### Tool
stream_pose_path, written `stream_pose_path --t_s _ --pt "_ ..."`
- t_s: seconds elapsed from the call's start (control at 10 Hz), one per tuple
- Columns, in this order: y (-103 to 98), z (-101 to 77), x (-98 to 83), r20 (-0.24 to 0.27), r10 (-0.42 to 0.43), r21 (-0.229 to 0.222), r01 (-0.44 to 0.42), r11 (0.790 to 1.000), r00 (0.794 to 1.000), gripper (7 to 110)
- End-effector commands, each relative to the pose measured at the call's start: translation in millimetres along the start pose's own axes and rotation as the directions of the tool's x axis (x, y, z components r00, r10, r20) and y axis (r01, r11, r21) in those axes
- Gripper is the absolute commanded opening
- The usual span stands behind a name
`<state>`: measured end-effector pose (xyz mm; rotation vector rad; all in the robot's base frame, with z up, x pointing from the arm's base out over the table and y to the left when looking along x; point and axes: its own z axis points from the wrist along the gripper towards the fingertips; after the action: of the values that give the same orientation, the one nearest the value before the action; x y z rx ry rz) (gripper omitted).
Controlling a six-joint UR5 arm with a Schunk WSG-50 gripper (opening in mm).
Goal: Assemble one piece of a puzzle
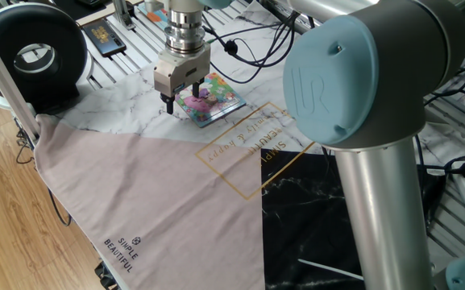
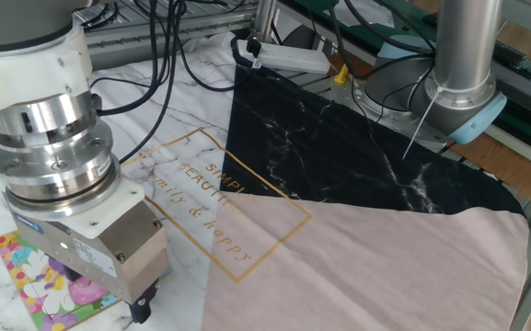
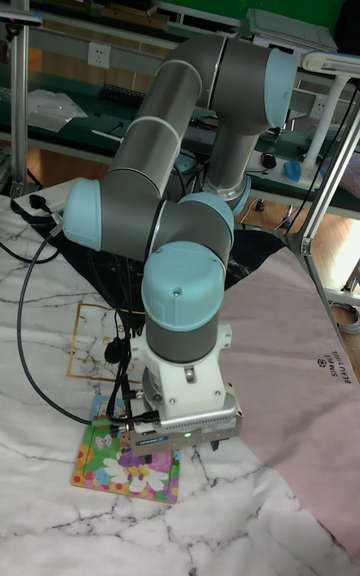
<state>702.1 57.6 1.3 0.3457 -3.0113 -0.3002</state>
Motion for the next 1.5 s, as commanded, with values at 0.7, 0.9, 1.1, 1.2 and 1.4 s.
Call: stream_pose_path --t_s 0.7,0.9,1.1,1.2,1.4 --pt "-2.6 2.8 -6.0 0.012 0.0 0.001 0.0 1.0 1.0 88" --pt "5.1 -15.1 8.9 -0.008 -0.001 -0.013 0.001 1.0 1.0 88" --pt "6.8 -17.2 15.4 -0.024 -0.001 -0.014 0.001 1.0 1.0 88" --pt "2.6 -16.6 18.8 -0.039 -0.007 0.006 0.007 1.0 0.999 88" --pt "-2.6 -24.0 10.6 0.009 -0.026 0.046 0.026 0.999 1.0 88"
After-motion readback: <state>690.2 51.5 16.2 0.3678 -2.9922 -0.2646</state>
